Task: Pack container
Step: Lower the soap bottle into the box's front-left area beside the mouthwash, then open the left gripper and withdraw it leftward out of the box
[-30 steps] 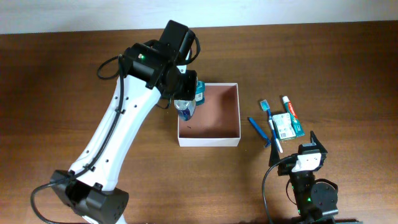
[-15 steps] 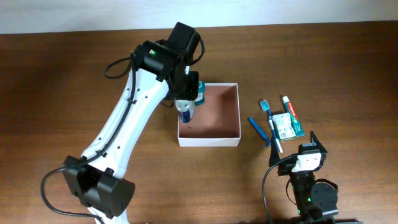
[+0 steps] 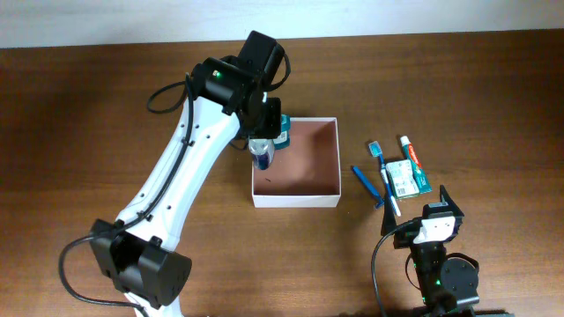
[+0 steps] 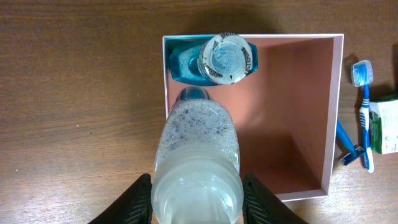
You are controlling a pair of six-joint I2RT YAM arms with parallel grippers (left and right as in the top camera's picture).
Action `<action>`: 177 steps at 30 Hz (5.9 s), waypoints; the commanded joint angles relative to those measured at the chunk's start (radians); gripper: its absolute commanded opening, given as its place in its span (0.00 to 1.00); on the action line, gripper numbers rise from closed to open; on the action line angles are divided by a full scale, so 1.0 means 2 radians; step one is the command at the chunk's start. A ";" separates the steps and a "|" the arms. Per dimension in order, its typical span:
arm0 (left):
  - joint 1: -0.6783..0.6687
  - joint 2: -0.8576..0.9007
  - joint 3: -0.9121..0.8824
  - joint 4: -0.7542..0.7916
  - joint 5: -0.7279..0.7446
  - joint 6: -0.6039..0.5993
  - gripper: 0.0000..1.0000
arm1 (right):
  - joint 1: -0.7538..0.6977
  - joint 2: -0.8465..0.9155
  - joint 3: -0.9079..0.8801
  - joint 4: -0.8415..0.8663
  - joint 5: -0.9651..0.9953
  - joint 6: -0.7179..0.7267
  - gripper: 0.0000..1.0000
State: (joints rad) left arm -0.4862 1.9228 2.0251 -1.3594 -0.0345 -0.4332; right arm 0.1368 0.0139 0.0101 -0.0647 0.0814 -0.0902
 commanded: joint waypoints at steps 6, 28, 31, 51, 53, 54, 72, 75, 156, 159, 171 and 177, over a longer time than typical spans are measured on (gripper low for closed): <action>-0.002 0.001 -0.016 0.010 -0.007 -0.016 0.28 | -0.004 -0.004 -0.002 -0.004 0.004 -0.004 0.98; -0.002 0.018 -0.055 0.044 -0.007 -0.023 0.28 | -0.004 -0.004 -0.002 -0.004 0.004 -0.004 0.98; -0.002 0.021 -0.055 0.046 -0.007 -0.023 0.29 | -0.004 -0.004 -0.002 -0.004 0.004 -0.004 0.98; -0.002 0.033 -0.057 0.046 -0.019 -0.023 0.29 | -0.004 -0.004 -0.002 -0.004 0.004 -0.004 0.98; -0.002 0.033 -0.058 0.046 -0.019 -0.023 0.29 | -0.004 -0.004 -0.002 -0.004 0.004 -0.004 0.98; -0.002 0.033 -0.060 0.046 -0.019 -0.023 0.29 | -0.004 -0.004 -0.002 -0.004 0.004 -0.004 0.98; -0.002 0.037 -0.098 0.075 -0.021 -0.022 0.29 | -0.004 -0.004 -0.002 -0.004 0.004 -0.004 0.98; -0.002 0.037 -0.098 0.074 -0.021 -0.022 0.29 | -0.004 -0.004 -0.002 -0.004 0.004 -0.004 0.98; 0.201 -0.076 -0.405 0.224 0.253 0.154 0.00 | -0.004 -0.004 -0.002 -0.004 0.004 -0.004 0.98; 0.201 -0.076 -0.425 0.247 0.268 0.154 0.01 | -0.004 -0.004 -0.002 -0.004 0.004 -0.004 0.98; 0.201 -0.076 -0.447 0.315 0.417 0.203 0.00 | -0.004 -0.004 -0.002 -0.004 0.004 -0.004 0.98; 0.201 -0.076 -0.460 0.301 0.422 0.202 0.00 | -0.004 -0.004 -0.002 -0.004 0.004 -0.004 0.98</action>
State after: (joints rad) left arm -0.0872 1.7821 1.1305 -0.7479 0.7536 -0.0582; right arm 0.1368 0.0139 0.0101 -0.0650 0.0814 -0.0902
